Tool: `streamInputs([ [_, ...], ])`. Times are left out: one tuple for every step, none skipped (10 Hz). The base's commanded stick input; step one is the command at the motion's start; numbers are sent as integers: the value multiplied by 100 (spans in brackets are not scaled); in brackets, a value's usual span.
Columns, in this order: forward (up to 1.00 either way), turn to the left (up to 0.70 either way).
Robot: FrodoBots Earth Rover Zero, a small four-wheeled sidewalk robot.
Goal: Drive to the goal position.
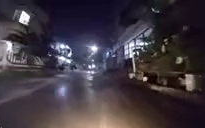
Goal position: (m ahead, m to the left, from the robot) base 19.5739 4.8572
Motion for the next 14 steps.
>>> streamInputs([
  [70,0],
  [70,0],
  [70,0],
  [70,0],
  [70,0],
  [70,0],
  [70,0],
  [70,0],
  [70,0],
  [70,0],
  [70,0],
  [70,-4],
  [70,-18],
  [70,-32],
])
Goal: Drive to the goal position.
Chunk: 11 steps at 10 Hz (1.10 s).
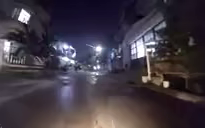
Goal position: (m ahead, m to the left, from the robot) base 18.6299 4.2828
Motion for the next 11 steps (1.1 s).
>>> streamInputs([
  [70,-35],
  [70,-35],
  [70,-35],
  [70,-20],
  [70,0],
  [70,0],
  [70,0],
  [70,0],
  [70,0],
  [70,0],
  [70,0],
])
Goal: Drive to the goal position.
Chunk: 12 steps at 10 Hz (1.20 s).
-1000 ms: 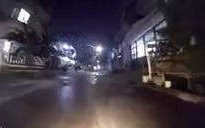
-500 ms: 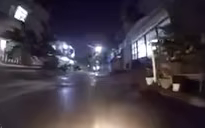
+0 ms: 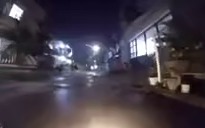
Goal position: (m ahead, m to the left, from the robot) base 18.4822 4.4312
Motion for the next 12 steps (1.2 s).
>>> streamInputs([
  [70,0],
  [70,0],
  [70,0],
  [70,0],
  [70,0],
  [70,0],
  [70,0],
  [70,0],
  [70,0],
  [70,0],
  [70,0],
  [70,0],
])
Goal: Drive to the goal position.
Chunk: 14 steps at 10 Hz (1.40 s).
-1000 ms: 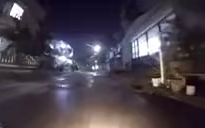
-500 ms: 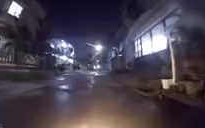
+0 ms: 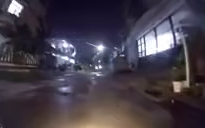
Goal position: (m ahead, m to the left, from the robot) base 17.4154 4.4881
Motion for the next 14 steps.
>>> streamInputs([
  [70,0],
  [70,0],
  [70,0],
  [70,0],
  [70,0],
  [70,0],
  [70,0],
  [70,0],
  [70,0],
  [70,0],
  [70,0],
  [70,0],
  [70,0],
  [70,0],
])
